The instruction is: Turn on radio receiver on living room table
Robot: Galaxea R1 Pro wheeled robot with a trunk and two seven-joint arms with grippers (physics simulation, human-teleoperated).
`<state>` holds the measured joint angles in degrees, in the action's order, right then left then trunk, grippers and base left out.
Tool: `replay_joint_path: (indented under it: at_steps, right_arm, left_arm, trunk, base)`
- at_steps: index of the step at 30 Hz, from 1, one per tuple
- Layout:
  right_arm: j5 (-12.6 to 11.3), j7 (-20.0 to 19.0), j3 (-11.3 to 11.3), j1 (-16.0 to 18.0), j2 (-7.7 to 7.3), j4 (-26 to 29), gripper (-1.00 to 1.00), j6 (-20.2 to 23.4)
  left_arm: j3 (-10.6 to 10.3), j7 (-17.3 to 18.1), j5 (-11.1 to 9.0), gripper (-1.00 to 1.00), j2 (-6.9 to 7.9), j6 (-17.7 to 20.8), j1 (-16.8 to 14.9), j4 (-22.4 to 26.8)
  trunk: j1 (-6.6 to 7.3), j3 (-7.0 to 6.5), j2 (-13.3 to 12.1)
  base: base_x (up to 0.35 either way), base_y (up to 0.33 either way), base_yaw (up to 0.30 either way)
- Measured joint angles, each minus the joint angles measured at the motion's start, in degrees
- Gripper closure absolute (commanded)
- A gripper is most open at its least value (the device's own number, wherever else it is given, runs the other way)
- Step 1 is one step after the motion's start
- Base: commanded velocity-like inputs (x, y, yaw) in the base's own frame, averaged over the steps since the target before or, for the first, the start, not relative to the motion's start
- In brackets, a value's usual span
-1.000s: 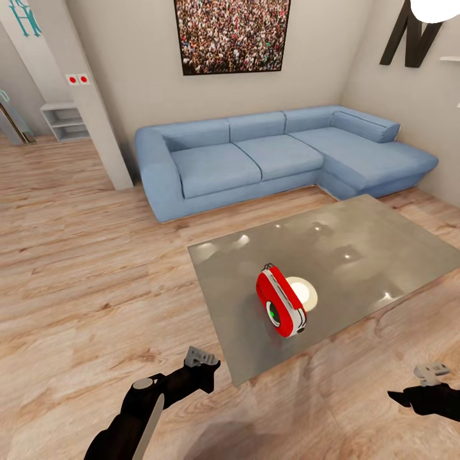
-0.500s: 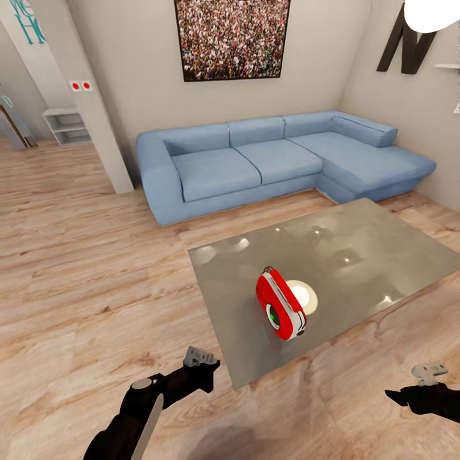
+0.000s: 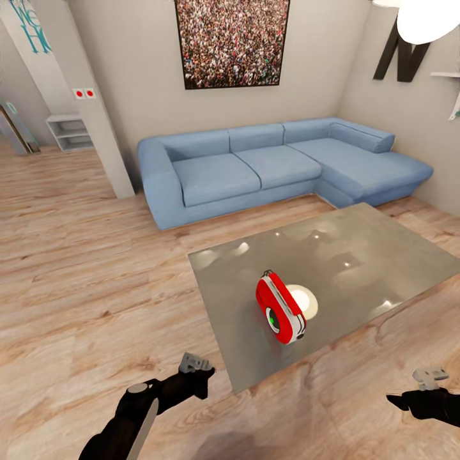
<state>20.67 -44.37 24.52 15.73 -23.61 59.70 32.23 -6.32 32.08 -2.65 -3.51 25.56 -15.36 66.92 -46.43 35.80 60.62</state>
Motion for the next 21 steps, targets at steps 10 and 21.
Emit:
replay_joint_path:
  at_steps: [10,21]
  right_arm:
    - [0.0,6.5,0.0,0.0,-0.04,-11.4,-1.0,-8.6]
    - [0.2,10.3,-0.1,0.0,-0.05,-24.6,-1.0,-14.4]
  left_arm:
    - [0.1,0.0,0.0,1.0,4.75,-0.1,0.1,-7.9]
    - [0.4,-0.4,0.2,1.0,6.07,-1.1,0.1,-22.7]
  trunk:
    - [0.0,-0.9,0.0]
    - [0.0,-1.89,0.0]
  base:
    - [0.0,0.0,0.0]
    - [0.0,0.0,0.0]
